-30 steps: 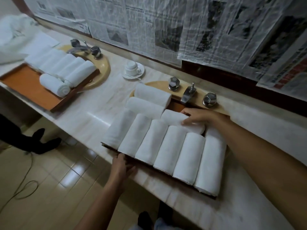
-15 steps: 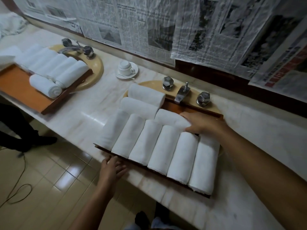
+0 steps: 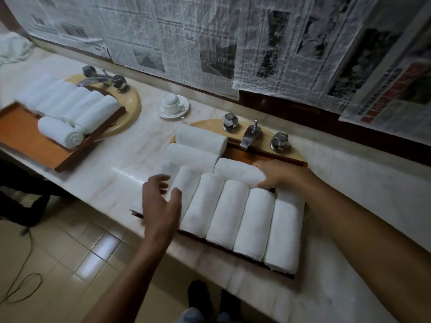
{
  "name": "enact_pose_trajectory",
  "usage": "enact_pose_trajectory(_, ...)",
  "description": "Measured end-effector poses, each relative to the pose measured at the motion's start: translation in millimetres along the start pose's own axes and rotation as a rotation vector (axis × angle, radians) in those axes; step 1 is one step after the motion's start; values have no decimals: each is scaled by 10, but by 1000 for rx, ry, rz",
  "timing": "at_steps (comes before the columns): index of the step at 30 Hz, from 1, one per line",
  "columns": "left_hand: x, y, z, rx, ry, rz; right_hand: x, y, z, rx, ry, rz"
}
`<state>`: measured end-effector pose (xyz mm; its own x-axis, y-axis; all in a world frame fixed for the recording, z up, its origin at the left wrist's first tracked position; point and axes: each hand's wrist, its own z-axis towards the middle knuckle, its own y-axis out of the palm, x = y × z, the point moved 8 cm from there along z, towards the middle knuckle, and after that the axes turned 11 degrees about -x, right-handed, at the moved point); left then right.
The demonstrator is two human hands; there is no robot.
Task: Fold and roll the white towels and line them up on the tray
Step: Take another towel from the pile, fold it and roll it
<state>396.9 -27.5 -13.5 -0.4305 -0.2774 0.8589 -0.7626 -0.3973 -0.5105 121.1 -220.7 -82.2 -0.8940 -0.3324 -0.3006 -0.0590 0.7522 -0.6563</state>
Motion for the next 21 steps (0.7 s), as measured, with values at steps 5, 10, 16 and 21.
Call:
enact_pose_trajectory(5, 652, 611, 412, -358, 303, 181, -58, -312, -284, 177, -11, 121)
enact_pose_trajectory(10, 1107, 1186, 686, -664, 575, 542, -291, -727, -984, 369, -66, 263)
enact_pose_trajectory(16, 1343, 1164, 709, -833, 519, 159, -625, -884, -1595, 609, -243, 611)
enact_pose_trajectory(21, 1112, 1041, 624, -791, 410, 135, -769, -611, -1659, 911, -144, 606)
